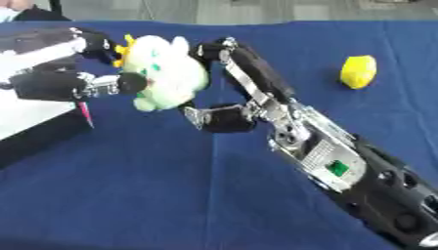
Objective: Pick up the objects with one hand, pass them to the other hand, and then place them into the box on the other side of the table.
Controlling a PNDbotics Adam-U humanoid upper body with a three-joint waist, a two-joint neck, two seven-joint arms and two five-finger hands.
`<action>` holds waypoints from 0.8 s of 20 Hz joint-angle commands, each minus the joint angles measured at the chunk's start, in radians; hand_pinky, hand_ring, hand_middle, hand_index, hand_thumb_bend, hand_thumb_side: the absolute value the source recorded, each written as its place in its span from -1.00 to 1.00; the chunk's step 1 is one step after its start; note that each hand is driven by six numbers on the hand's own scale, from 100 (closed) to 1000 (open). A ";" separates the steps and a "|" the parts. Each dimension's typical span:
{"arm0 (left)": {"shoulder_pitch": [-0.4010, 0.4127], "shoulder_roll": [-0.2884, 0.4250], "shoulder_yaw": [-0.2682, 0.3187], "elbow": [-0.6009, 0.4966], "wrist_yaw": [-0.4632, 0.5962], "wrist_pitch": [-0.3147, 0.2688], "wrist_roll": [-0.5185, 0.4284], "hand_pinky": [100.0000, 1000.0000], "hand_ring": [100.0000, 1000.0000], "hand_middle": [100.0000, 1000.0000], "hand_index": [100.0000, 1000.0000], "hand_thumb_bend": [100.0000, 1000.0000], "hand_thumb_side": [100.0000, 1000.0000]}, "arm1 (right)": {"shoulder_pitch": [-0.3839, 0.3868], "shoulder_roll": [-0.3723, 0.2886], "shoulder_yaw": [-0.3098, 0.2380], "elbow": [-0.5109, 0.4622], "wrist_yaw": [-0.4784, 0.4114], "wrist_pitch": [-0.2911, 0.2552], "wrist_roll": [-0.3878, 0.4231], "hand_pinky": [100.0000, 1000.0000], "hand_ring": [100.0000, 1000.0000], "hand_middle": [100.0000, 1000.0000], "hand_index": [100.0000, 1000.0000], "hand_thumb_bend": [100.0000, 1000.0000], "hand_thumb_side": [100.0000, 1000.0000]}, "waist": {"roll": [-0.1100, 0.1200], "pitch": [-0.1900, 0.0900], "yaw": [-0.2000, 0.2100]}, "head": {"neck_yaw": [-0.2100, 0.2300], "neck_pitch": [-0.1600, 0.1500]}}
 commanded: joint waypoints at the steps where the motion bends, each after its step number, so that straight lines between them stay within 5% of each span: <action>1: -0.016 0.002 0.012 -0.006 0.032 0.047 -0.048 0.82 0.63 0.58 0.71 0.05 1.00 | -0.015 -0.019 -0.002 -0.026 0.009 0.000 0.010 0.57 0.21 -0.46 -0.21 -0.72 -1.00 | 0.009 -0.018 0.001 | 0.002 -0.001; 16: -0.025 -0.050 -0.010 0.019 0.187 0.105 0.025 0.79 0.55 0.46 0.62 -0.52 1.00 | -0.026 -0.013 0.010 -0.042 0.007 0.007 0.028 0.57 0.22 -0.46 -0.21 -0.71 -1.00 | 0.009 -0.015 0.000 | 0.002 -0.001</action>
